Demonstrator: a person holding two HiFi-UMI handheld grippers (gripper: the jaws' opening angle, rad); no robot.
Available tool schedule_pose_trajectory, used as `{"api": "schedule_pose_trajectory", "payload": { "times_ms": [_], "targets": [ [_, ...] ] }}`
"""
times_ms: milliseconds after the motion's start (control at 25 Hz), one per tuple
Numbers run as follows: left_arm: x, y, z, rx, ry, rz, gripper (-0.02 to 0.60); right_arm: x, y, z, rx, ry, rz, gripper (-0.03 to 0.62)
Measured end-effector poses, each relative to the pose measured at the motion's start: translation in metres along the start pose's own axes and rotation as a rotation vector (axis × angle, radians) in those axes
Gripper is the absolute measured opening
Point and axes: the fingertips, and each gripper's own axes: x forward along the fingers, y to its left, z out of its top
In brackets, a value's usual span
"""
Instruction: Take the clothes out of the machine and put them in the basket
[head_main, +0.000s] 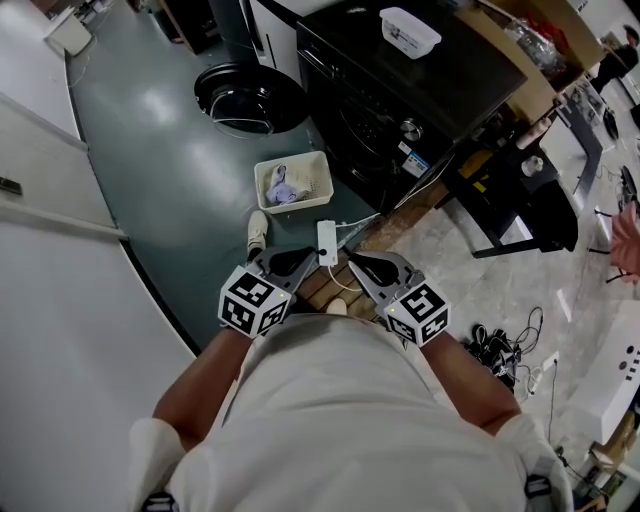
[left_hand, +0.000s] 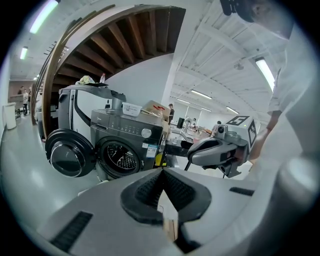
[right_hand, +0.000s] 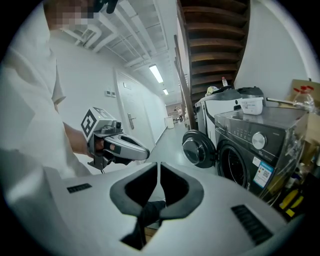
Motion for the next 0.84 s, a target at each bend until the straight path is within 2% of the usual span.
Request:
{"api": "schedule_pose_trajectory", "payload": {
  "times_ms": [840],
  "targets": [
    [0.0068, 0.0005, -0.0049, -0.017, 0.020, 0.000, -0.002, -0.0003, -0.0036, -0.0071, 0.002, 0.000, -0.001, 0.021]
  ]
}}
